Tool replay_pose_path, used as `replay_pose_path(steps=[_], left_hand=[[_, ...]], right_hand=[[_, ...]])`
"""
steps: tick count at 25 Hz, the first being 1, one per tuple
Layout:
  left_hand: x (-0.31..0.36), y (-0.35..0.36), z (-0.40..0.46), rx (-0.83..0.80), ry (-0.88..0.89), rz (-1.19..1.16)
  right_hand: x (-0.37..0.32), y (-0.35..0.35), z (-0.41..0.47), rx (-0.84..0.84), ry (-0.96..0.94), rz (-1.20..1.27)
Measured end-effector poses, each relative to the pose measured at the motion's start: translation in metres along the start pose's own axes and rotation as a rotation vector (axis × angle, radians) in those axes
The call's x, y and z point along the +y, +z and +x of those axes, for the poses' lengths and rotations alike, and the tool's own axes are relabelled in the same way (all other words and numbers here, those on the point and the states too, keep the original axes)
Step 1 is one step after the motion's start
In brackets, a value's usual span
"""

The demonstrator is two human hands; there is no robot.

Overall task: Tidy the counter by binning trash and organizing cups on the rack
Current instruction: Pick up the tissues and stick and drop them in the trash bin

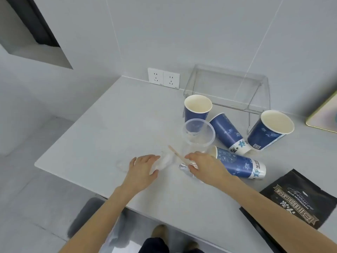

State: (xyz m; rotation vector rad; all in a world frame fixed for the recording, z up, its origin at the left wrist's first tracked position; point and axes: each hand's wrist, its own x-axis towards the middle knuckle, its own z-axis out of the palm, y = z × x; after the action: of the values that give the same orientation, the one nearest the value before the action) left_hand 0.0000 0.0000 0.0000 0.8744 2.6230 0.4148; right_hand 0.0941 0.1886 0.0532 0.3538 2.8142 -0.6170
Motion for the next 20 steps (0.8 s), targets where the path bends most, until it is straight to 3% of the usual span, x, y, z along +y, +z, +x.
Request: replay_pose_path(steps=[6, 9, 11, 16, 20], left_hand=[[-0.007, 0.026, -0.006, 0.044, 0.015, 0.091], [-0.013, 0.036, -0.004, 0.198, 0.061, 0.169], [-0.012, 0.039, -0.006, 0.265, 0.051, 0.149], [-0.012, 0.039, -0.007, 0.276, 0.068, 0.147], [-0.012, 0.039, -0.009, 0.24, 0.061, 0.161]], right_hand=[[0.006, 0.056, 0.02, -0.046, 0.058, -0.185], [0.006, 0.08, 0.029, 0.18, 0.056, -0.146], [0.001, 0.088, 0.032, 0.222, 0.052, -0.176], [-0.008, 0.087, 0.04, 0.234, 0.079, -0.266], [-0.013, 0.081, 0.049, 0.102, 0.165, -0.234]])
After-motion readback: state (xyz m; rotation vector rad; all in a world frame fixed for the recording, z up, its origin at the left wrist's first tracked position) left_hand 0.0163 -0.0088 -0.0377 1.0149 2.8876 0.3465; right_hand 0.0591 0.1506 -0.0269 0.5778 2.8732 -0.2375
